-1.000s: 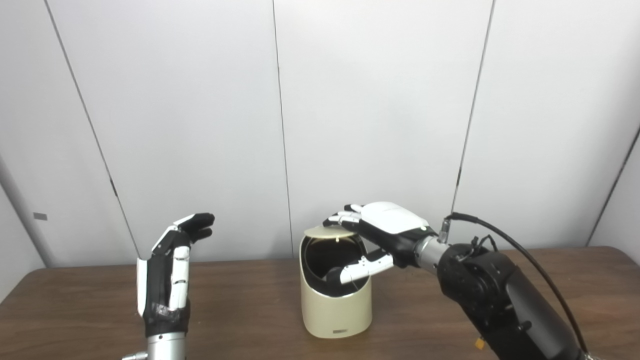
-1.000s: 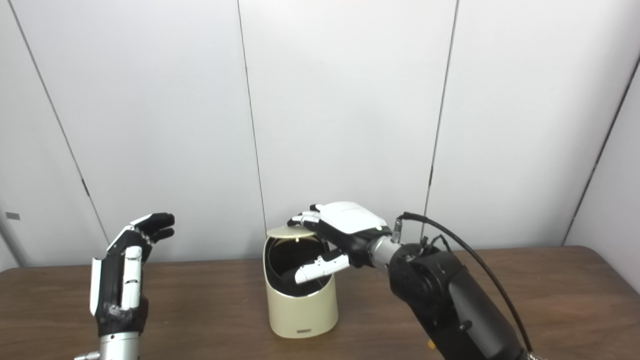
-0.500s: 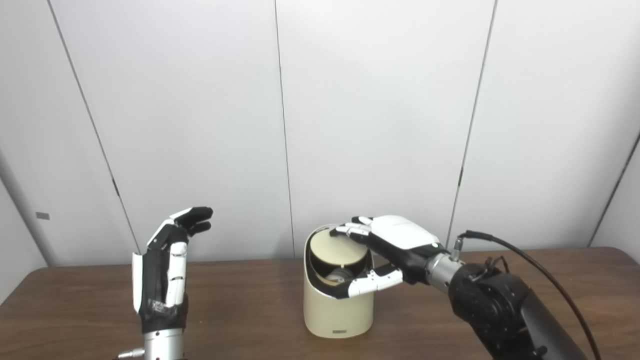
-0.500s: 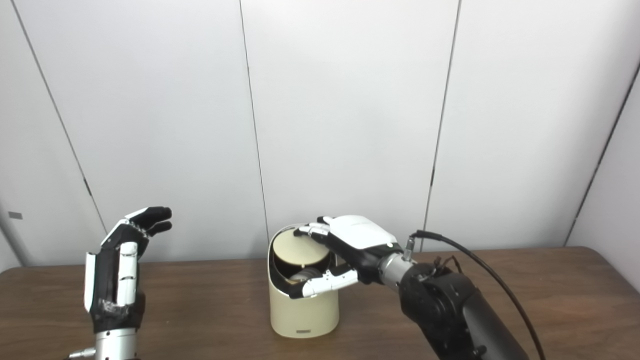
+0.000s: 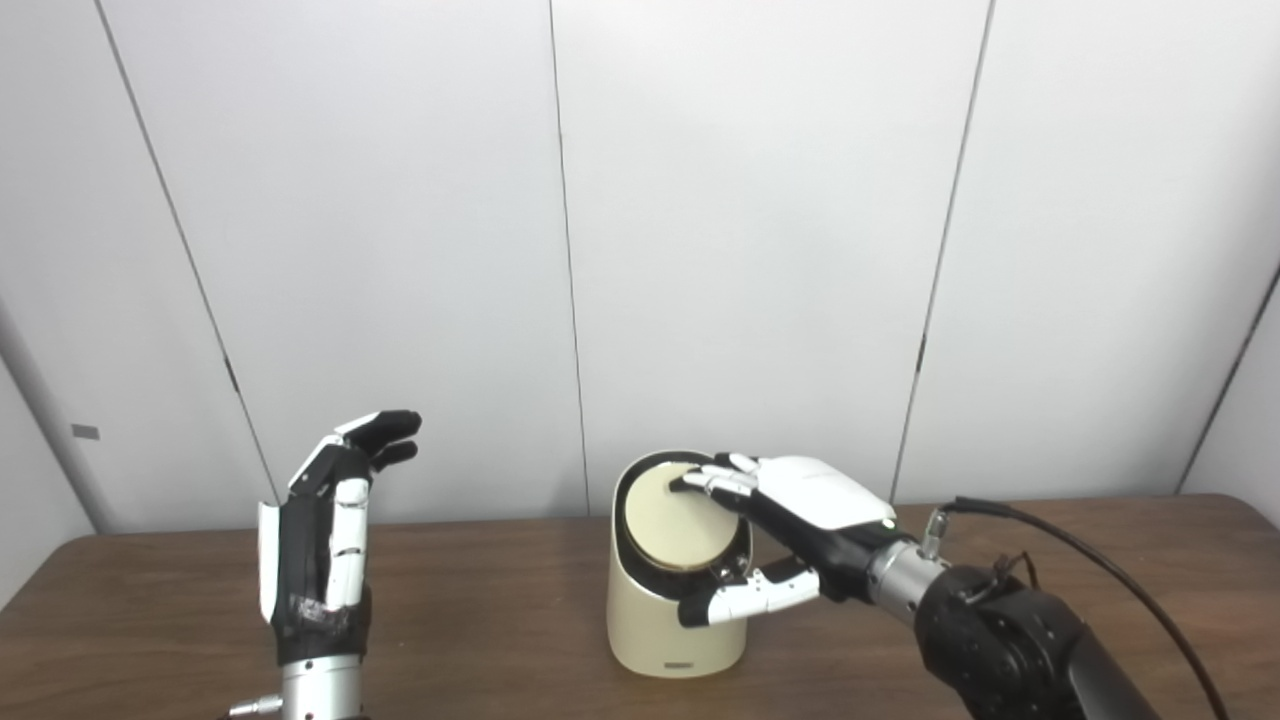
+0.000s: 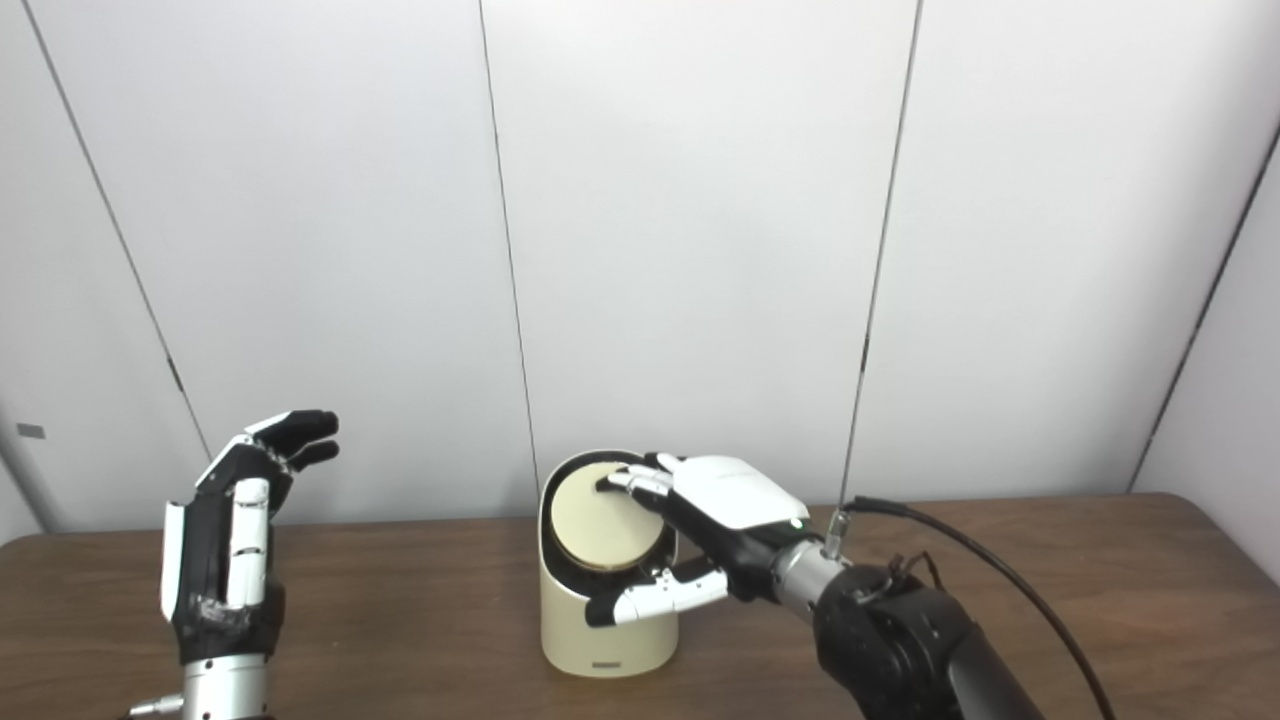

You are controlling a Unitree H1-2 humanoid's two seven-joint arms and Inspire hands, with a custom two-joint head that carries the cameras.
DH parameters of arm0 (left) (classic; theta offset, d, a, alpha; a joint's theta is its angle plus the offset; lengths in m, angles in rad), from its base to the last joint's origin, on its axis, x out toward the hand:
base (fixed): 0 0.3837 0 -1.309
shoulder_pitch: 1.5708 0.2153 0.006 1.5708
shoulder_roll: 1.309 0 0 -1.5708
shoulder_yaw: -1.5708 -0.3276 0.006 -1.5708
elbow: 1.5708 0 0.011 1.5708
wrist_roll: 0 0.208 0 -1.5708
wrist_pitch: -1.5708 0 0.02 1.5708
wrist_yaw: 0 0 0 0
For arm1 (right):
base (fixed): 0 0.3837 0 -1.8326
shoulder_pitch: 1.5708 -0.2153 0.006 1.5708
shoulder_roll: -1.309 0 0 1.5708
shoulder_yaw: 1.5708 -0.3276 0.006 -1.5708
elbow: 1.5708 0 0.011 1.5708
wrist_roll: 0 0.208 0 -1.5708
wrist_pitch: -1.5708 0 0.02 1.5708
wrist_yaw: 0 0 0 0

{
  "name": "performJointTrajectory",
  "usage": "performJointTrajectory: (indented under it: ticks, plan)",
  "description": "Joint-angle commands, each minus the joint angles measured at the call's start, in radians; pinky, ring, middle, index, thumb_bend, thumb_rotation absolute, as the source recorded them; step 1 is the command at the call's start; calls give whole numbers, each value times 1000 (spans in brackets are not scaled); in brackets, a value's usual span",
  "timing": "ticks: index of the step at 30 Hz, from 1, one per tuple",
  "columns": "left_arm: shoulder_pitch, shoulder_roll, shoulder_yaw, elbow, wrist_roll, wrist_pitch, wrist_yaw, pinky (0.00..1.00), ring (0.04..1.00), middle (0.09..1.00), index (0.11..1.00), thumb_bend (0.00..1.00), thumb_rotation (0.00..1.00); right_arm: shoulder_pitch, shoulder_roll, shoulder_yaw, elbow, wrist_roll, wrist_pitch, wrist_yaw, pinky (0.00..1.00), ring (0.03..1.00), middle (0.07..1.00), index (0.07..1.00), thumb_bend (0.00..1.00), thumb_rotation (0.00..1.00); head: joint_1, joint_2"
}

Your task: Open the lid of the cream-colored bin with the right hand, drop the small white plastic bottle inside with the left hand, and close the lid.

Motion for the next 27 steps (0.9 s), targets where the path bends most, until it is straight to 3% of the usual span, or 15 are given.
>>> performJointTrajectory:
  ticks: [1,15,23,27]
  plan:
    - [-28,7,1,-42,8,-12,-6,695,738,697,654,480,837,-5,-7,-8,-23,12,-2,0,1000,1000,922,898,917,871,-1,3]
    - [-31,-3,-2,-43,24,-10,0,692,736,697,655,477,840,2,-10,-6,-16,30,-20,-19,1000,1000,917,898,858,802,8,-1]
    - [-34,-7,0,-44,32,-7,4,691,735,693,651,499,840,32,-8,-3,-30,20,-75,-88,1000,975,870,863,856,769,7,-3]
    - [-35,-7,-1,-43,34,-8,2,695,738,695,651,494,847,54,-8,9,-52,-15,-100,-115,1000,957,863,849,894,802,7,-4]
